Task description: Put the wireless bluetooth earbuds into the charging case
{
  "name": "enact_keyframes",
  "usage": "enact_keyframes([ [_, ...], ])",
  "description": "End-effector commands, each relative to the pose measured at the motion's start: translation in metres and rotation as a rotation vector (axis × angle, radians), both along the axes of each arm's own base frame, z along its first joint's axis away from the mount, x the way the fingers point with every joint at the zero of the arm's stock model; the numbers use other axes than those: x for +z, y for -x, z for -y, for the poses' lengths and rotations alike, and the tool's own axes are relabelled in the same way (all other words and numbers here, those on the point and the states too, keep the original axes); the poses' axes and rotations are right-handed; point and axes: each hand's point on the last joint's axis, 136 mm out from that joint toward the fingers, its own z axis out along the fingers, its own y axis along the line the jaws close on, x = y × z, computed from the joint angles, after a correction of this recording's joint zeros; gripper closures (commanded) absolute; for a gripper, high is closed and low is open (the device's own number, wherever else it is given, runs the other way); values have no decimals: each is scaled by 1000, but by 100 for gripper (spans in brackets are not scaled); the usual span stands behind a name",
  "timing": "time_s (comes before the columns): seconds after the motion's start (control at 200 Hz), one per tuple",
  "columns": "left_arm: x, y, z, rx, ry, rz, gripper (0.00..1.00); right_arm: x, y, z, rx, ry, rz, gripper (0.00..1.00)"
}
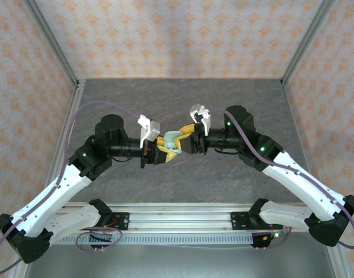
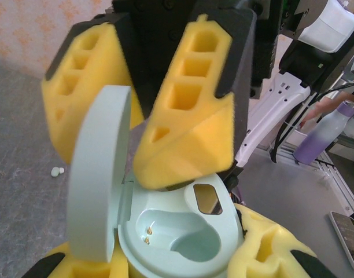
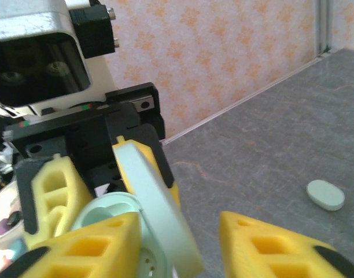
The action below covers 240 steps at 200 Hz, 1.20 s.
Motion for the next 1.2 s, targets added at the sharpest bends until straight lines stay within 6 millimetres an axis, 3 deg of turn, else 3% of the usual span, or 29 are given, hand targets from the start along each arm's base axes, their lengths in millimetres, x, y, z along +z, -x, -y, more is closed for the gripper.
enact_keyframes([
  [0.0, 12, 9, 1, -42, 17, 25, 100, 28, 7, 1, 41, -75, 68, 70],
  [0.095, 11, 9, 0, -39, 14, 29, 100, 29, 10, 2, 48, -77, 78, 82],
  [0.32, 8, 4, -2, -1, 4, 49, 98, 31, 13, 6, 43, -92, 124, 90],
  [0.65, 6, -14, -4, 90, 4, 96, 68, 30, 7, 5, 15, -79, 128, 95],
  [0.886, 7, -19, -9, 150, 34, 115, 41, 27, 0, 6, -17, -58, 140, 96],
  [1.196, 3, -21, -16, 203, 58, 119, 19, 22, -3, 5, -21, -32, 153, 97],
])
